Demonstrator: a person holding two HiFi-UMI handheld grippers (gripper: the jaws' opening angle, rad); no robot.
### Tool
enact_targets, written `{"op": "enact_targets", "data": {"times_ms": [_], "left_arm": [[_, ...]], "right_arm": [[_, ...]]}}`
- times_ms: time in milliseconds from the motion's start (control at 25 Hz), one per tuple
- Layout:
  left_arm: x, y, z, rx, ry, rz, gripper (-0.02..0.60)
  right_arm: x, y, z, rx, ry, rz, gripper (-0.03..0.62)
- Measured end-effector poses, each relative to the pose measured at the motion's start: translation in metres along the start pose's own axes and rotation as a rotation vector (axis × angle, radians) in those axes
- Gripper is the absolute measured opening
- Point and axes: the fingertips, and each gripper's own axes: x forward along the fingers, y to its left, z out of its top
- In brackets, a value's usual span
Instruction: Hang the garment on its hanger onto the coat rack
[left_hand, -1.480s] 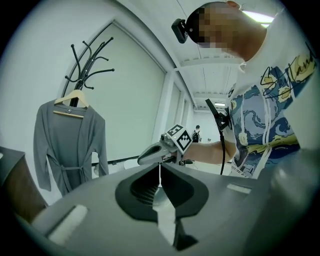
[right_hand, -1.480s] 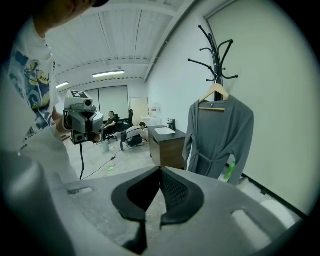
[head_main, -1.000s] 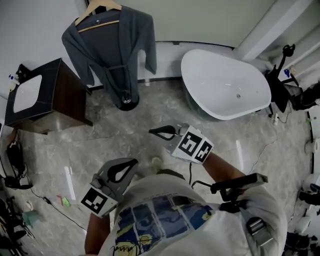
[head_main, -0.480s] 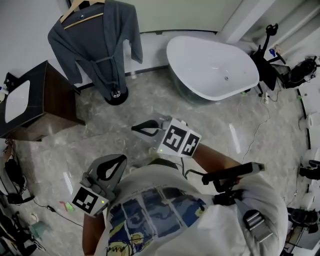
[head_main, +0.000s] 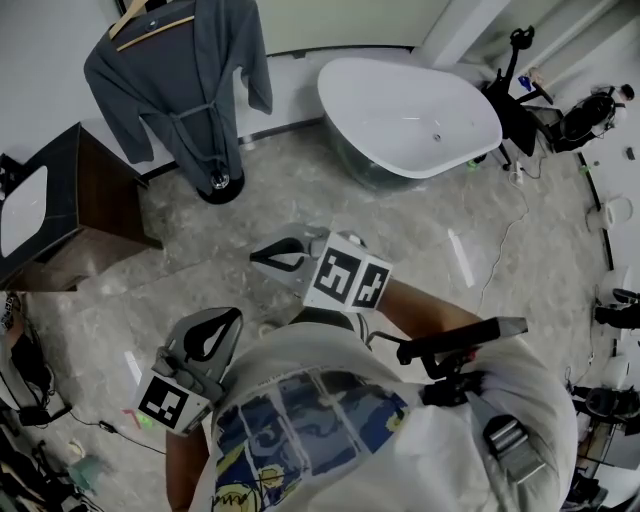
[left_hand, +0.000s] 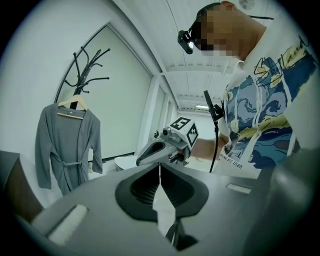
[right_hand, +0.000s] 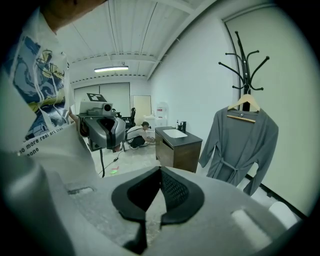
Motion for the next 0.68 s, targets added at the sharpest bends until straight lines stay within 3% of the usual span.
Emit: {"op": "enact_targets", "data": {"times_ms": [680], "left_arm": [[-0.030, -0.021, -0.025, -0.018, -0.040, -0.024, 0.011]], "right_arm": [[0.003, 0.052, -0.009, -0.001, 0.052, 0.016, 0.002]]}}
